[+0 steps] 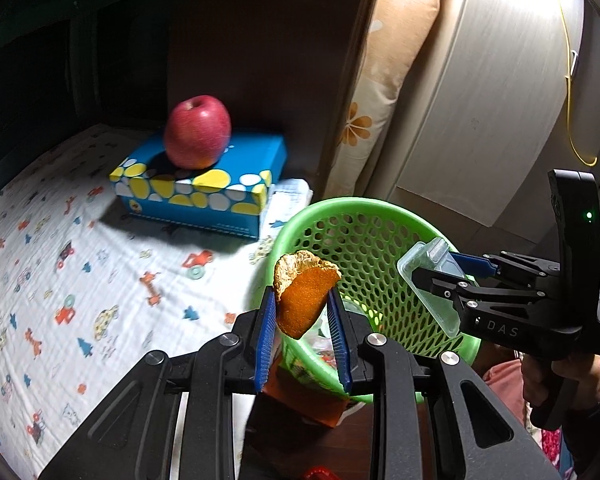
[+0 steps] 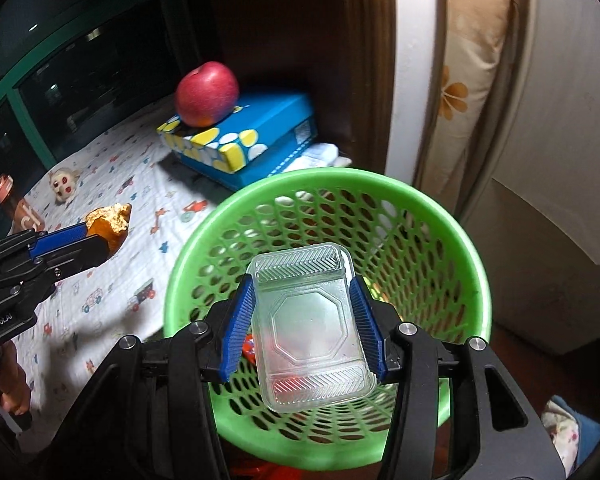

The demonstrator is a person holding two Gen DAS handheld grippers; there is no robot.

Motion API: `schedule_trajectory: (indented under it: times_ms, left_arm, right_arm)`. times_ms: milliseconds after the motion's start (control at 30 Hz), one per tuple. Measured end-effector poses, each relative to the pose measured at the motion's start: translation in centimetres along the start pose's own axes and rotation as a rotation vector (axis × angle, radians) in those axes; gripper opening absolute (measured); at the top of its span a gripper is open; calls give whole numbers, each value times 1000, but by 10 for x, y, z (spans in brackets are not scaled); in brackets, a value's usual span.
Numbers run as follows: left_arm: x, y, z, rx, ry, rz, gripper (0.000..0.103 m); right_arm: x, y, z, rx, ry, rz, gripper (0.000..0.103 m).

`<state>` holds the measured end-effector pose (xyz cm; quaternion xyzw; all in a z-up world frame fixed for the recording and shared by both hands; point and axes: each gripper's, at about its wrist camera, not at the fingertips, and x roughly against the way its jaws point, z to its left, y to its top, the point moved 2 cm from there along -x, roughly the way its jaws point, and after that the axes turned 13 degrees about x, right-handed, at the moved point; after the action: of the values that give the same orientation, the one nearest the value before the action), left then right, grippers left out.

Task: Collect trash
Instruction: 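Open the right tool to drop the box while the left tool drops the peel into the basket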

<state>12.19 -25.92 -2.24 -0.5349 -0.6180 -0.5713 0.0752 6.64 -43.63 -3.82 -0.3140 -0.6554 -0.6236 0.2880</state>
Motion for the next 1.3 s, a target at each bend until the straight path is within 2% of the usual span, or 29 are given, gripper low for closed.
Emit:
schedule_trajectory:
  times_ms: [67, 167, 533, 667, 733, 800, 867, 900, 1100, 1133, 1167, 1300]
  left_arm:
    - [-5, 1, -7, -11, -6, 8, 25]
    - [-10, 1, -16, -21, -15, 20, 26]
    - [-24, -5, -43, -44, -32, 53, 27]
    - [-25, -5, -47, -46, -34, 51, 40]
    - [-24, -5, -49, -48, -38, 48, 42]
    - [-22, -5, -50, -49, -32, 41, 51]
    - [-20, -5, -49, -47, -31, 34, 53]
    - [-19, -5, -48, -43, -29, 32, 59]
    - [-9, -5, -36, -13, -9, 3, 68]
    - [-7, -5, -33, -11, -4, -1, 71]
    - [-4, -5, -30, -7, 8, -12, 79]
    - [7, -5, -19, 0, 33, -41, 81]
  right_arm:
    - [2, -3, -8, -15, -7, -2, 50]
    - [4, -7, -17, -36, -14, -7, 58]
    - [16, -23, -37, -77, -23, -17, 64]
    - [20, -26, -38, -84, -20, -23, 67]
    - [22, -27, -38, -87, -18, -28, 69]
    - [24, -28, -37, -87, -16, -32, 70]
    - [25, -29, -36, -90, -14, -35, 71]
    - [25, -29, -35, -89, -12, -36, 72]
    - [29, -28, -24, -94, 8, -55, 74]
    - [29, -27, -22, -92, 9, -58, 76]
    - [29, -27, -20, -90, 8, -61, 76]
    - [32, -25, -11, -87, 15, -75, 79]
